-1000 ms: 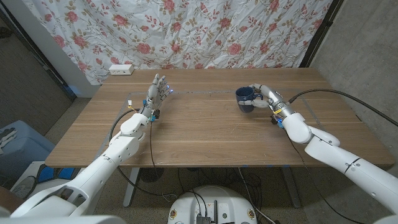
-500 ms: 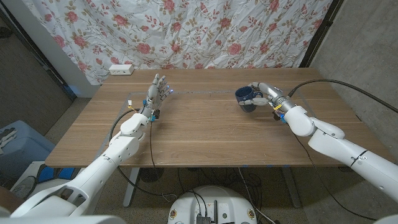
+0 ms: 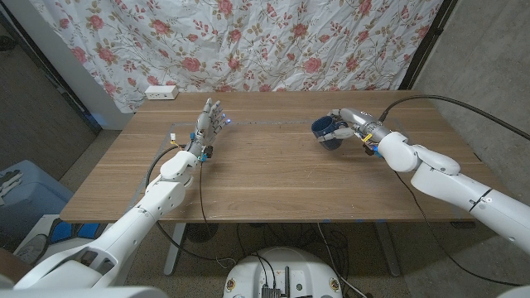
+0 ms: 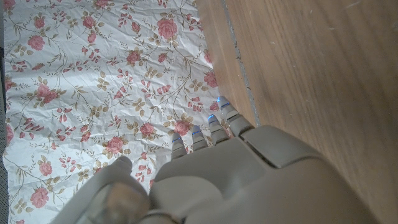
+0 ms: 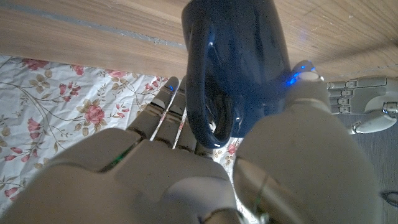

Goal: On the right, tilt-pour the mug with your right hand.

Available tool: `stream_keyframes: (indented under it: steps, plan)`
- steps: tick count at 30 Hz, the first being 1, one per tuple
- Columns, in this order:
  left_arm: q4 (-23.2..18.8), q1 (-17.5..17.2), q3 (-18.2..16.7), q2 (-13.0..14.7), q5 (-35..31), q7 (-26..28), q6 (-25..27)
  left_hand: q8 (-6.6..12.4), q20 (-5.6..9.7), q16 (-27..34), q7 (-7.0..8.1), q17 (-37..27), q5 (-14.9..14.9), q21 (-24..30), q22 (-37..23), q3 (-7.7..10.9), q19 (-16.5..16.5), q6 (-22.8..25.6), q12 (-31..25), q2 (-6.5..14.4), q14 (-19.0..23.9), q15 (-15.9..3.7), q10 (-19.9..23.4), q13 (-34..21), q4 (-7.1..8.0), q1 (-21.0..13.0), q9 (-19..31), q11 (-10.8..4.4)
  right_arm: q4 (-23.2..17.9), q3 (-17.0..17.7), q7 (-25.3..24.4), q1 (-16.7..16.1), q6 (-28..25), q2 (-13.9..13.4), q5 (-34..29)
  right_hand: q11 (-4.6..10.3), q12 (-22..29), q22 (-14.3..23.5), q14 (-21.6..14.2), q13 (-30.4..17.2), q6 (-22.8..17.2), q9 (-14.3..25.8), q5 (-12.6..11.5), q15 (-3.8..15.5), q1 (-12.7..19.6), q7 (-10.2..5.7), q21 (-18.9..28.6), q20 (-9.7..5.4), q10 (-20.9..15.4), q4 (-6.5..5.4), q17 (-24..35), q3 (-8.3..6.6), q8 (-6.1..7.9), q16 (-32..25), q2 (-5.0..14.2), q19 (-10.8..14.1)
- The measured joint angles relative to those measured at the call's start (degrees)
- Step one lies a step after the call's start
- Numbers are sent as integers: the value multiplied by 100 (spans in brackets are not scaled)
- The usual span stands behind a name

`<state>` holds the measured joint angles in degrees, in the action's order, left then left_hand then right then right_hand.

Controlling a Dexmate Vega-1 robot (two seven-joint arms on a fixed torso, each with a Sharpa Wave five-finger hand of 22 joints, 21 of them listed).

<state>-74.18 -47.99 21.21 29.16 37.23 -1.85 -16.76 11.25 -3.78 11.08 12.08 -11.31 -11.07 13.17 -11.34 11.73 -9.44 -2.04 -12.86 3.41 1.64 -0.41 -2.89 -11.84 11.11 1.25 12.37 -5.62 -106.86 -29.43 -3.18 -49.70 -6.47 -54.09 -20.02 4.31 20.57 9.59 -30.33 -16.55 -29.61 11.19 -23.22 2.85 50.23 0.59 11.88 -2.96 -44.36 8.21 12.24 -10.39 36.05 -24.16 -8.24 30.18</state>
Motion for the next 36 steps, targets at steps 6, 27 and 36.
stream_keyframes:
  steps: [6,27,36]
  plan:
    - [3,2,0,0,1,-2,0,0,0,0,0,0,0,0,0,0,0,0,0,0,0,0,0,0,0,0,0,0,-149,-90,243,117,-216,-94,-234,-1,0,0,-32,-15,0,0,17,14,0,0,-2,21,-1,24,0,-24,0,0,0,21]
    - [10,3,-1,1,2,-9,0,0,0,0,0,0,0,0,0,0,0,0,0,0,0,0,0,0,0,0,0,0,-607,-426,1591,700,-817,-358,-1168,-40,-2,1,-183,-66,0,16,44,22,0,0,-24,-12,-40,23,1,-24,44,45,0,53]
    - [10,3,-1,0,2,0,0,0,0,0,0,0,0,0,0,0,0,0,0,0,0,0,0,0,0,0,0,0,-667,-625,2306,1049,-877,-378,-1633,-39,-6,16,-183,-66,0,15,60,22,0,0,-23,-12,-39,23,2,-23,56,71,0,52]
